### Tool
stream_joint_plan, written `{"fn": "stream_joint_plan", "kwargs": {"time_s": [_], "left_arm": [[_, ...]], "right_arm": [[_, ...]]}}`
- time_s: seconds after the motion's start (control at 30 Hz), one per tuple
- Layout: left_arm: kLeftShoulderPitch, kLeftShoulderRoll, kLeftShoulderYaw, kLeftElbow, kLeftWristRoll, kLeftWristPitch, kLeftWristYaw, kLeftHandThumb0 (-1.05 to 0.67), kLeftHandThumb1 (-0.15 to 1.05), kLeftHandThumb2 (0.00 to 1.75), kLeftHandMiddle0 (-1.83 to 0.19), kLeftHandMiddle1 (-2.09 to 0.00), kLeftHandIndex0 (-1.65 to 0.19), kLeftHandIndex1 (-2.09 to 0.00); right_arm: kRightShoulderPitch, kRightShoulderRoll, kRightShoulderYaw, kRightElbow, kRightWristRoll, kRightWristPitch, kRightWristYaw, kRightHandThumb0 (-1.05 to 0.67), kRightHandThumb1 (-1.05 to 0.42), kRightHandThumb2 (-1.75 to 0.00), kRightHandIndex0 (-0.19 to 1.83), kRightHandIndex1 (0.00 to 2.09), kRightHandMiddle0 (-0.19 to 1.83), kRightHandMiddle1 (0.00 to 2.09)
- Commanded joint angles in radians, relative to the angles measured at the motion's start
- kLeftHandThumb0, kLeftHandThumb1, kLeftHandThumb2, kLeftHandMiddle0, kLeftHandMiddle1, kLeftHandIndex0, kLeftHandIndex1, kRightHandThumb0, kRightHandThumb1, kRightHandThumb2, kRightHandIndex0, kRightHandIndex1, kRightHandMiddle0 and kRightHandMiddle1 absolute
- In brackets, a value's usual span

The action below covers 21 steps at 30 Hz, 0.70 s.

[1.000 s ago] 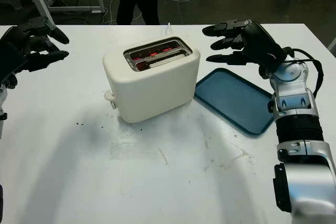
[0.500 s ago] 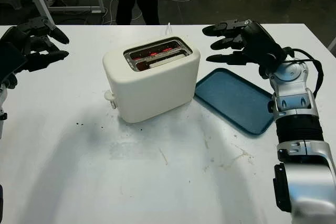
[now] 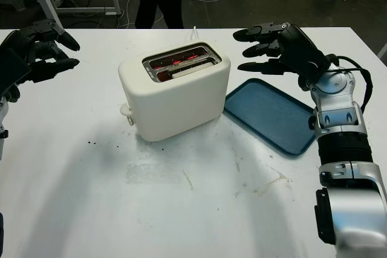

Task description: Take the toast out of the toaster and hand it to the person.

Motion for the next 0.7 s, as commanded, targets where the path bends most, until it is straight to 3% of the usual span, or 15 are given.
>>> {"fn": "stream_joint_plan", "kwargs": {"time_s": [0.0, 0.67], "left_arm": [[0.008, -0.001, 0.006, 0.004, -0.021, -0.014, -0.01, -1.05, 0.92, 0.04, -0.53, -1.48, -0.46, -1.38], [0.004, 0.008, -0.008, -0.006, -0.005, -0.002, 0.001, -1.05, 0.92, 0.05, -0.53, -1.48, -0.44, -1.4]], "right_arm": [[-0.009, 0.0, -0.008, 0.002, 0.006, -0.01, -0.009, -0.68, -0.76, 0.0, 0.56, 0.58, 0.75, 0.0], [-0.012, -0.004, -0.001, 0.005, -0.007, -0.021, -0.019, -0.68, -0.75, 0.0, 0.57, 0.57, 0.76, 0.0]]}}
